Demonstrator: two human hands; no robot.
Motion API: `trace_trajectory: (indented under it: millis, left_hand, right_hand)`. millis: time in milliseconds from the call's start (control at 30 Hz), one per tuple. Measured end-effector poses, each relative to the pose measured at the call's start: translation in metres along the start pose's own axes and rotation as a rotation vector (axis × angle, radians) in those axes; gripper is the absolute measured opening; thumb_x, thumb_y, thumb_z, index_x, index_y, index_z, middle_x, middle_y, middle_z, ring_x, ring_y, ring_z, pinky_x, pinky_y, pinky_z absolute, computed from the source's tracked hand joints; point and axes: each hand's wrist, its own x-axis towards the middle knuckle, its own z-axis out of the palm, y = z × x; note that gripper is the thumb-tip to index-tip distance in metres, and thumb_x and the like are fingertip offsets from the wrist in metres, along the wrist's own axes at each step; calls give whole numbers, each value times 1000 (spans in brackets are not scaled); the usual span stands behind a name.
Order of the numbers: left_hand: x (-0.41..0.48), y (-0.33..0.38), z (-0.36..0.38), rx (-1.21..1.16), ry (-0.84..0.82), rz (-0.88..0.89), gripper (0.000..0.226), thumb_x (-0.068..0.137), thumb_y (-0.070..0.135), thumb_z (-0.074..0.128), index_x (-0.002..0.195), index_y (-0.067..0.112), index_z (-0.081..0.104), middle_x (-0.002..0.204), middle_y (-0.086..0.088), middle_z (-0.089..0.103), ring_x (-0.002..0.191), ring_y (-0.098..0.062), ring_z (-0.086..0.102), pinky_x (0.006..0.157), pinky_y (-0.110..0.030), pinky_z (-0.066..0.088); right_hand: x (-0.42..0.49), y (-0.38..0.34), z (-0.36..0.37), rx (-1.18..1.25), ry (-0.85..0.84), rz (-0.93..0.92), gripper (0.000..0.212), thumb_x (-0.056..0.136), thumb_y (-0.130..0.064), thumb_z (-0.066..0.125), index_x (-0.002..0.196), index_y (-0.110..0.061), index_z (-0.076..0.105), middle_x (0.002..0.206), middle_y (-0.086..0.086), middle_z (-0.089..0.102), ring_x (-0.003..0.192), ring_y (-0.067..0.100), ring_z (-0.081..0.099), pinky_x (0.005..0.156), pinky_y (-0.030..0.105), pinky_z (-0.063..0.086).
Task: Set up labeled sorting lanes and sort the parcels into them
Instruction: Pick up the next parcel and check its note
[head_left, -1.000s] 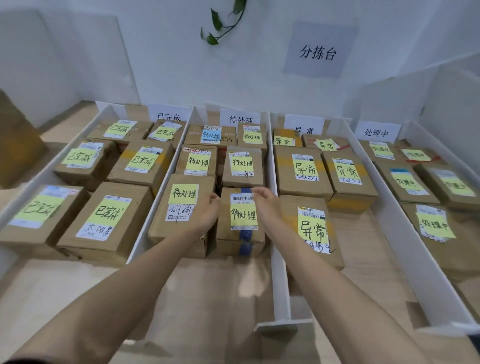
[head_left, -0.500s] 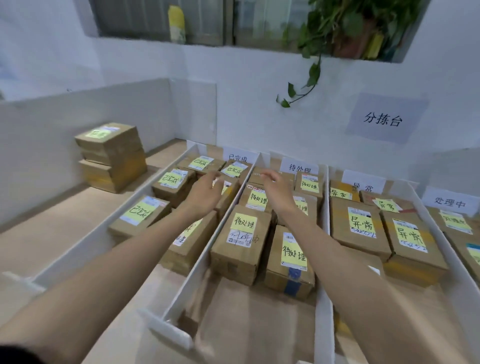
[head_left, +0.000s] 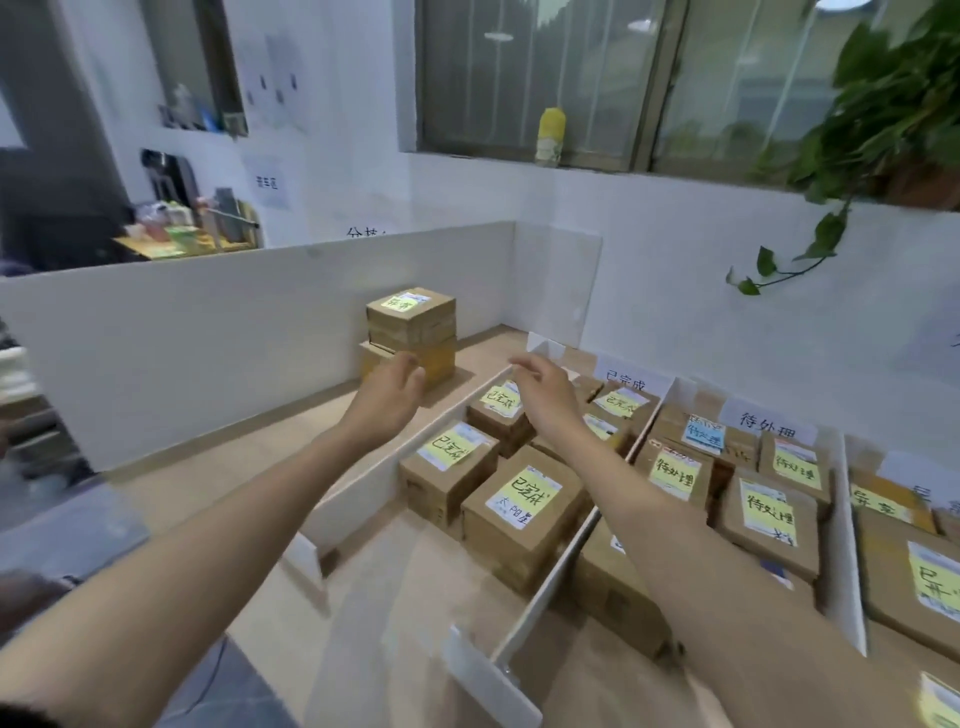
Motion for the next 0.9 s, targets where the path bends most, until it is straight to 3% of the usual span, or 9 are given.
trace_trajectory:
  millis: [167, 467, 633, 800, 900]
  left_hand:
    - [2, -53, -65, 57, 56, -11, 36, 100, 22, 35, 131, 9, 48, 134, -13, 51, 125, -29, 44, 97, -32, 33]
    - [1, -151, -165, 111, 127, -34, 39, 101, 22, 37, 134, 5, 45, 139, -15, 47, 129, -27, 42, 106, -33, 30]
    - [-11, -195, -207, 118, 152, -54, 39, 101, 23, 36, 135, 6, 44, 139, -13, 47, 129, -26, 42, 106, -34, 31]
    - [-14, -231, -241, 117, 192, -97, 39, 101, 24, 37, 135, 7, 44, 139, -13, 47, 129, -26, 41, 105, -36, 31]
    - [-12, -249, -252, 114, 208, -112, 39, 101, 23, 37, 135, 6, 44, 139, -13, 47, 129, -26, 42, 104, -34, 31]
  right_hand:
    - [6, -41, 72, -36, -72, -59, 31, 99, -20, 41, 125, -16, 58, 125, -1, 57, 112, 13, 50, 87, 24, 37]
    - [10, -100, 195, -55, -107, -119, 31, 97, -19, 44, 123, -14, 61, 123, 3, 60, 113, 18, 53, 97, 36, 45]
    - [9, -119, 260, -67, -179, -139, 32, 96, -18, 45, 123, -13, 60, 126, 4, 60, 119, 19, 53, 97, 30, 39]
    - [11, -142, 308, -47, -230, -170, 31, 97, -15, 45, 123, -8, 59, 126, 7, 60, 117, 18, 52, 86, 22, 36]
    - [21, -150, 333, -51, -241, -168, 31, 97, -16, 45, 123, -9, 60, 125, 7, 60, 118, 20, 53, 92, 26, 39]
